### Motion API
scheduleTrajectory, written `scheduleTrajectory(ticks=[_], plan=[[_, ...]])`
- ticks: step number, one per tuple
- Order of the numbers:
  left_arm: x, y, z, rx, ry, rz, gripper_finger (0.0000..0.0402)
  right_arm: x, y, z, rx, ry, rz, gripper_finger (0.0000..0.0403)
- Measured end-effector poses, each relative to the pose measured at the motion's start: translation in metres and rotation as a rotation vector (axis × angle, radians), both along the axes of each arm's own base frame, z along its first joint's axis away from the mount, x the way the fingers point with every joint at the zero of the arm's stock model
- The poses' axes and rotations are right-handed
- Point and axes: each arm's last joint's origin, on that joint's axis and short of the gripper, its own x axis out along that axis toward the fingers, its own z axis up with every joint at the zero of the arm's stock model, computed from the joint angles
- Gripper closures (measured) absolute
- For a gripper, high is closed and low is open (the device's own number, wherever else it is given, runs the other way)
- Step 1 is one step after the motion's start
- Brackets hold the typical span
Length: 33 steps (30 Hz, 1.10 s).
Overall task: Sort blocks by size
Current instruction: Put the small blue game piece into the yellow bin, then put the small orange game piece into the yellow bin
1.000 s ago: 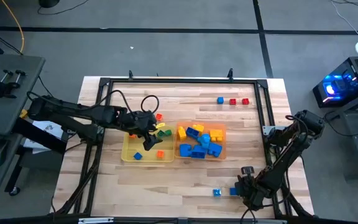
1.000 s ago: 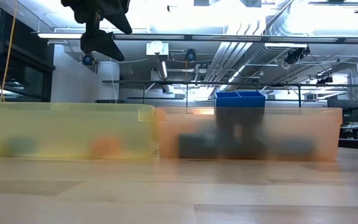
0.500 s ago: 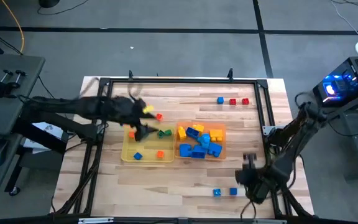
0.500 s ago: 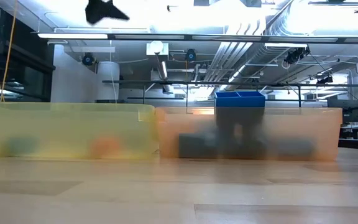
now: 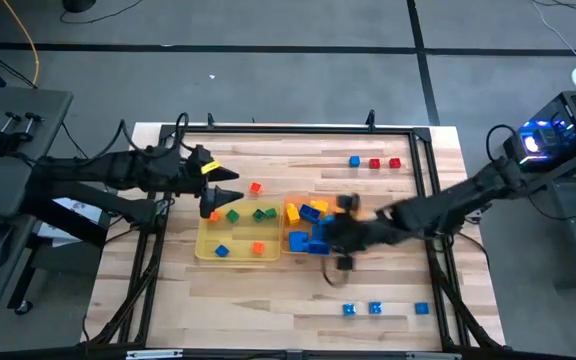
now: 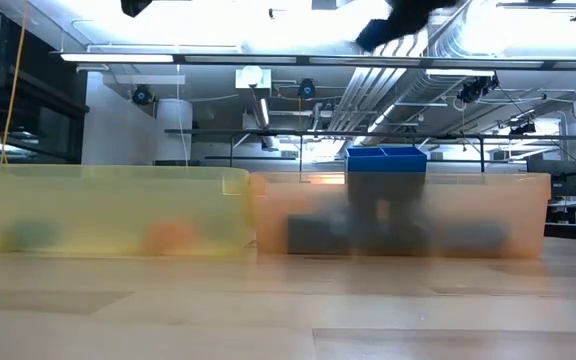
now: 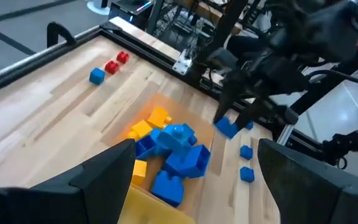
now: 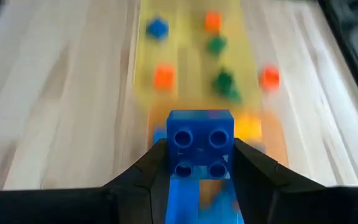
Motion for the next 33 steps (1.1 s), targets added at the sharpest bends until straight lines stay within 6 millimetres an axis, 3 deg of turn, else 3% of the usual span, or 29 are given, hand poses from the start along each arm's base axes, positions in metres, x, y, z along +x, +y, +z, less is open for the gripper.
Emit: scheduleTrajectory(ticks=[8,13,20,25,29,33], plan=[[0.001,-0.007,0.0,-0.001,-0.014,0.02,0.0077,0.082,-0.03,-0.041,0.09,-0.214,0.135,0.0271],[0.001,-0.006,0.002,0.002,-0.038,0.056,0.0077,0.113,-0.036,-0.068,0.142,-0.352,0.112,0.0267],[0.002,-0.006,0.003,0.014,-0.047,0.074,0.0077,0.123,-0.039,-0.088,0.196,-0.366,-0.035,0.0144],[0.001,-0.003,0.003,0.043,-0.048,0.121,0.0077,0.118,-0.043,-0.071,0.197,-0.405,-0.054,0.0082],[0.006,0.011,-0.002,-0.067,-0.039,0.315,0.0078,0.1,-0.049,-0.031,0.213,-0.467,-0.088,0.0074],[0.025,0.047,-0.031,-0.202,0.151,0.454,0.0078,0.07,-0.06,0.015,0.177,-0.521,-0.167,0.0076]])
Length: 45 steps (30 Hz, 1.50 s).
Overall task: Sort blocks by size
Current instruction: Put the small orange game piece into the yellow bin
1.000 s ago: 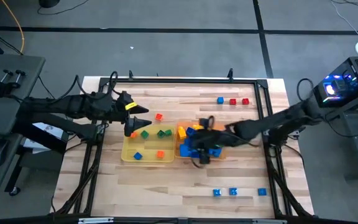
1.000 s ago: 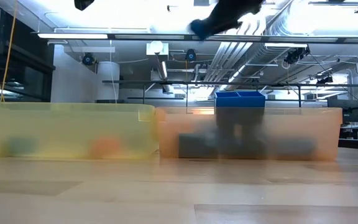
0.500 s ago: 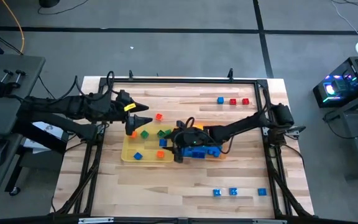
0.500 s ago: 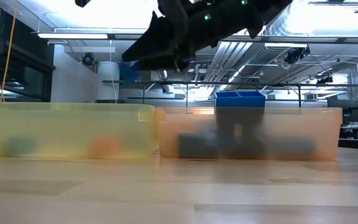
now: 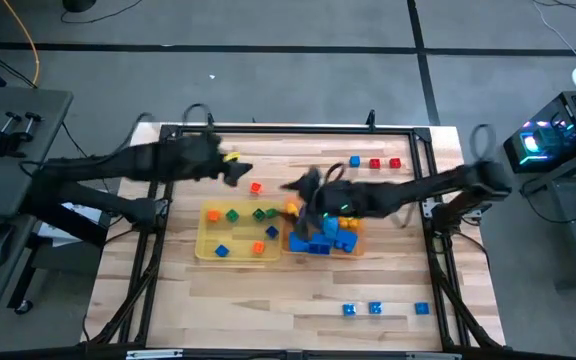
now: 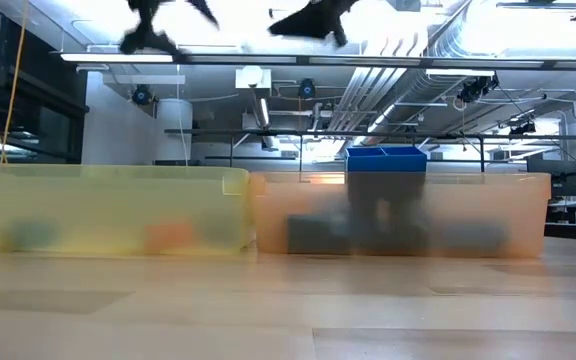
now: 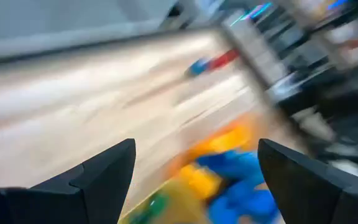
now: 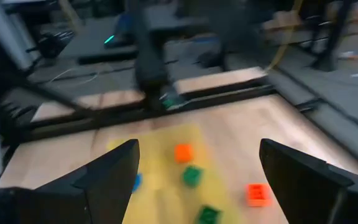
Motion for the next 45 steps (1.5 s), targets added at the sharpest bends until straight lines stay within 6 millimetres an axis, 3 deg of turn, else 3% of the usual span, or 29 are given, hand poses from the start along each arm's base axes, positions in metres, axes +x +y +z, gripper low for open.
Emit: scheduleTrajectory(ticks=[4,7,14,21,28,34,38,43,45], plan=[[0.03,0.036,-0.043,-0.198,0.287,0.005,0.0078,-0.039,-0.01,0.042,-0.015,-0.045,-0.104,0.0076],[0.051,0.048,-0.076,-0.247,0.514,-0.019,0.0078,-0.069,-0.015,0.063,0.01,-0.067,-0.179,0.0076],[0.087,0.052,-0.13,-0.266,0.67,-0.015,0.0078,-0.112,-0.018,0.078,0.136,-0.037,-0.25,0.0076],[0.103,0.063,-0.165,-0.301,0.681,0.025,0.0078,-0.11,-0.01,0.07,0.153,0.014,-0.233,0.0076],[0.107,0.071,-0.196,-0.323,0.772,0.065,0.0078,-0.1,-0.001,0.061,0.142,0.058,-0.209,0.0076],[0.11,0.072,-0.208,-0.316,0.804,0.065,0.0084,-0.096,0.001,0.057,0.138,0.072,-0.204,0.0076],[0.112,0.074,-0.208,-0.303,0.789,0.06,0.014,-0.096,0.001,0.057,0.138,0.071,-0.205,0.0076],[0.11,0.081,-0.207,-0.3,0.79,0.045,0.0292,-0.096,0.001,0.057,0.138,0.072,-0.205,0.0076],[0.111,0.082,-0.204,-0.284,0.801,-0.002,0.0312,-0.097,0.001,0.057,0.137,0.073,-0.205,0.0076]])
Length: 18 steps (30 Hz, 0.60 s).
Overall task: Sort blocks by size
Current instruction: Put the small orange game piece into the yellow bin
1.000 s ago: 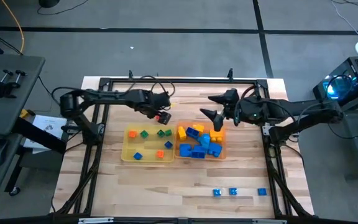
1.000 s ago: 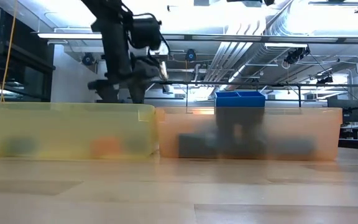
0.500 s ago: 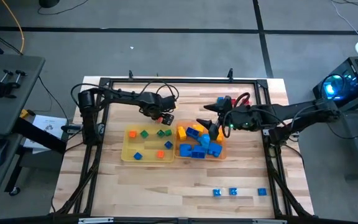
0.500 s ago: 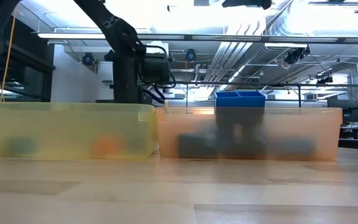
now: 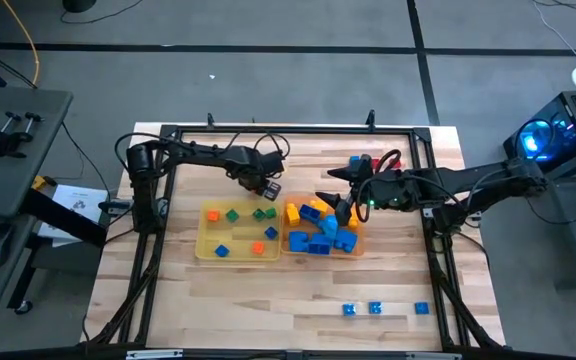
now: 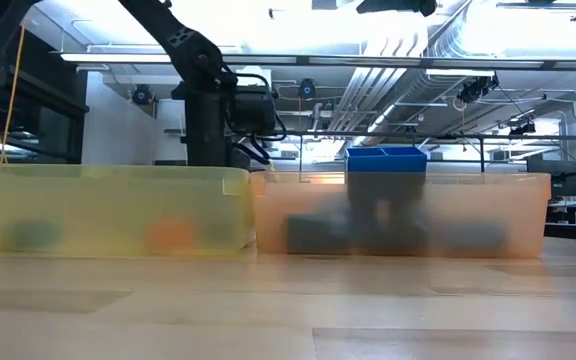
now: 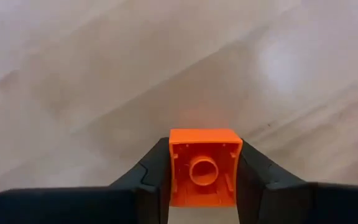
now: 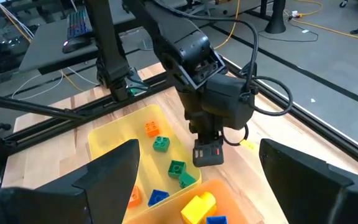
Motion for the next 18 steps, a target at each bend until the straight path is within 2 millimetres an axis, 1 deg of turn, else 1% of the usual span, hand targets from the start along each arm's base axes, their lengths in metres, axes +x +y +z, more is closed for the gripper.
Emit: scheduleTrajectory(ticks=[2,4,6,8,11,13,14,16,18], plan=[[-0.001,-0.001,0.006,0.004,-0.009,-0.037,0.0312,0.0,0.0,0.0,-0.002,0.001,0.001,0.0076],[-0.003,-0.006,0.019,0.021,-0.028,-0.074,0.0312,0.0,0.0,0.0,-0.009,0.004,0.005,0.0076],[-0.008,-0.014,0.042,0.049,-0.054,-0.122,0.0312,0.0,0.0,0.0,-0.015,0.007,0.007,0.0076],[-0.013,-0.03,0.067,0.077,-0.104,-0.196,0.0312,0.0,-0.001,0.0,-0.023,0.011,-0.013,0.0076],[-0.026,-0.068,0.111,0.129,-0.219,-0.3,0.0312,-0.003,-0.004,-0.003,-0.041,0.03,-0.1,0.0076],[-0.039,-0.097,0.14,0.165,-0.323,-0.341,0.0312,-0.006,-0.006,-0.007,-0.044,0.064,-0.167,0.0076],[-0.046,-0.112,0.151,0.175,-0.369,-0.366,0.0312,-0.008,-0.007,-0.01,-0.042,0.09,-0.202,0.0076],[-0.061,-0.141,0.169,0.179,-0.449,-0.412,0.0312,-0.013,-0.011,-0.017,-0.003,0.143,-0.257,0.0076],[-0.077,-0.168,0.177,0.153,-0.483,-0.437,0.0312,-0.018,-0.017,-0.025,0.064,0.205,-0.293,0.0076]])
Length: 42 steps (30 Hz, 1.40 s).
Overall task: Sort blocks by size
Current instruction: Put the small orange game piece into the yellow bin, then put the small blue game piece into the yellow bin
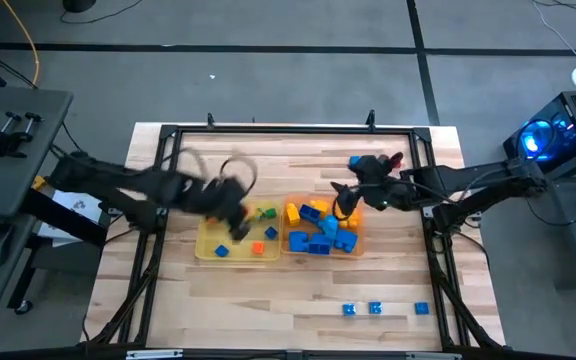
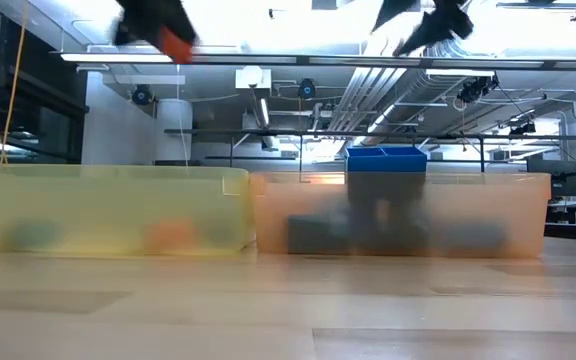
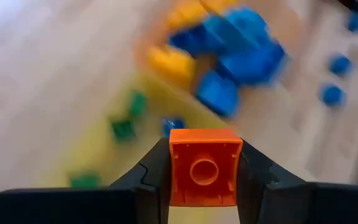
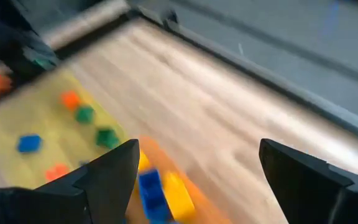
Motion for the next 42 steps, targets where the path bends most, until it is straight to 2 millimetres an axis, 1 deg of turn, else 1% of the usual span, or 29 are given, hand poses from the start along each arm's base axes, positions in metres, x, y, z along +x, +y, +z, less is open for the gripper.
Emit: scheduleTrajectory(ticks=[2,3,6,8,10,12,14,16,19,21,24,26,28,30,32,34,38,42], plan=[[-0.013,-0.023,0.0,-0.04,0.035,-0.022,0.0312,-0.005,-0.006,-0.006,0.067,0.055,-0.034,0.0076],[-0.019,-0.033,-0.004,-0.051,0.075,-0.026,0.0312,-0.007,-0.008,-0.008,0.089,0.08,-0.051,0.0076],[-0.032,-0.055,-0.029,-0.065,0.196,0.037,0.0311,-0.012,-0.016,-0.013,0.126,0.133,-0.102,0.0076],[-0.037,-0.064,-0.05,-0.077,0.245,0.095,0.0301,-0.014,-0.023,-0.015,0.157,0.153,-0.125,0.0076],[-0.039,-0.065,-0.066,-0.098,0.29,0.153,0.0276,-0.014,-0.032,-0.015,0.21,0.159,-0.134,0.0076],[-0.04,-0.06,-0.078,-0.115,0.33,0.21,0.0244,-0.015,-0.041,-0.016,0.251,0.159,-0.152,0.0076],[-0.04,-0.052,-0.085,-0.129,0.36,0.25,0.021,-0.015,-0.052,-0.016,0.265,0.153,-0.186,0.0076],[-0.038,-0.044,-0.087,-0.143,0.384,0.248,0.018,-0.018,-0.064,-0.016,0.283,0.151,-0.227,0.0076],[-0.033,-0.028,-0.087,-0.142,0.411,0.228,0.0145,-0.022,-0.084,-0.017,0.304,0.143,-0.303,0.0076],[-0.028,-0.017,-0.087,-0.126,0.405,0.2,0.0131,-0.026,-0.095,-0.017,0.311,0.138,-0.351,0.0076],[-0.015,-0.003,-0.085,-0.124,0.334,0.141,0.0124,-0.033,-0.111,-0.02,0.321,0.165,-0.425,0.0076],[-0.004,0.004,-0.081,-0.158,0.238,0.083,0.0124,-0.036,-0.124,-0.027,0.342,0.213,-0.488,0.0076],[0.008,0.008,-0.073,-0.196,0.109,0.007,0.0123,-0.036,-0.137,-0.04,0.394,0.25,-0.535,0.0076],[0.016,0.009,-0.063,-0.226,-0.019,-0.079,0.0123,-0.034,-0.151,-0.061,0.497,0.287,-0.545,0.0076],[0.021,0.009,-0.052,-0.253,-0.129,-0.133,0.0122,-0.026,-0.164,-0.083,0.579,0.31,-0.52,0.0076],[0.022,0.009,-0.042,-0.267,-0.208,-0.153,0.0122,-0.017,-0.176,-0.1,0.6,0.329,-0.501,0.0076],[0.014,0.009,-0.031,-0.283,-0.261,-0.133,0.0122,-0.001,-0.202,-0.126,0.586,0.336,-0.511,0.0076],[0.009,0.012,-0.024,-0.28,-0.296,-0.045,0.0122,0.005,-0.22,-0.151,0.606,0.394,-0.554,0.0076]])
